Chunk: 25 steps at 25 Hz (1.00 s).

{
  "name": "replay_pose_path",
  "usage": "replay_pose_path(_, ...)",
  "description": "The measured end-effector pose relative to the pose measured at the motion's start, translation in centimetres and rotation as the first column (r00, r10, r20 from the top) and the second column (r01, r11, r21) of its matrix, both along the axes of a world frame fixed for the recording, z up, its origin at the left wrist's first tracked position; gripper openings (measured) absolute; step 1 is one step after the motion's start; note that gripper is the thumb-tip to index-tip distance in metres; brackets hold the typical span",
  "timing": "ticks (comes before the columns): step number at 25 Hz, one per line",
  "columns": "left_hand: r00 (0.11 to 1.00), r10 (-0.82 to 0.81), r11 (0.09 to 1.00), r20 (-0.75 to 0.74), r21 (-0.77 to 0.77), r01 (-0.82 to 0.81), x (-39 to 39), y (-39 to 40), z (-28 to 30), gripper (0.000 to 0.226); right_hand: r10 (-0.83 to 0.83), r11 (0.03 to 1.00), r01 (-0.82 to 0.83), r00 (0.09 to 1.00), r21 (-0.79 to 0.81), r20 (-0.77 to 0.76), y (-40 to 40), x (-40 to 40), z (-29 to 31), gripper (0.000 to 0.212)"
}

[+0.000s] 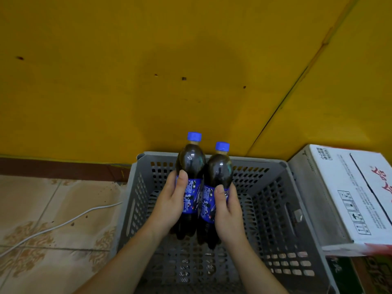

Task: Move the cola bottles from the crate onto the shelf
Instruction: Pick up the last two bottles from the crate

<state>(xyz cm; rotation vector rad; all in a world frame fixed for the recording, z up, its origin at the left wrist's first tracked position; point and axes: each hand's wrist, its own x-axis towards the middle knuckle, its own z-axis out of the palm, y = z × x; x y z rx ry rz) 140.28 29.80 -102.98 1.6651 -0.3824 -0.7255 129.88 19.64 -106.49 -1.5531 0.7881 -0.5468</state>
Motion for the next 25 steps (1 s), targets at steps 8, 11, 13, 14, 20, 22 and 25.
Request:
replay_pose_path(8,1.000,0.026,0.999,-0.002,-0.033,-0.026,0.0,0.1,9.2,0.046,-0.128,0.992,0.127,0.991,0.018,0.034,0.2,0.9,12.4,0.040)
replay_pose_path(11,0.999,0.036,0.997,-0.006,-0.069,-0.036,-0.5,0.0,16.3,0.049,-0.144,0.990,0.144,0.989,0.000,0.039,0.3,0.5,19.4,0.050)
replay_pose_path(13,0.998,0.059,0.995,-0.009,-0.084,-0.060,-0.7,0.1,22.6,0.042,-0.148,0.989,0.148,0.988,-0.007,0.045,0.5,0.1,25.3,0.051)
replay_pose_path(14,0.998,0.063,0.994,-0.007,-0.094,-0.064,-0.8,0.2,25.7,0.039,-0.145,0.989,0.146,0.988,-0.011,0.049,0.6,0.0,28.2,0.051)
replay_pose_path(20,0.998,0.069,0.985,0.001,-0.156,-0.068,-2.1,1.1,43.0,0.045,-0.125,0.990,0.130,0.987,-0.051,0.097,1.4,-1.1,45.9,0.044)
replay_pose_path(22,0.998,0.058,0.985,0.037,-0.165,-0.051,-2.6,1.6,48.3,0.045,-0.115,0.991,0.121,0.988,-0.056,0.107,1.9,-1.6,51.4,0.048)
replay_pose_path(25,0.998,0.054,0.981,0.038,-0.191,-0.046,-3.4,2.4,56.2,0.035,-0.104,0.994,0.109,0.986,-0.029,0.131,2.7,-2.3,59.0,0.043)
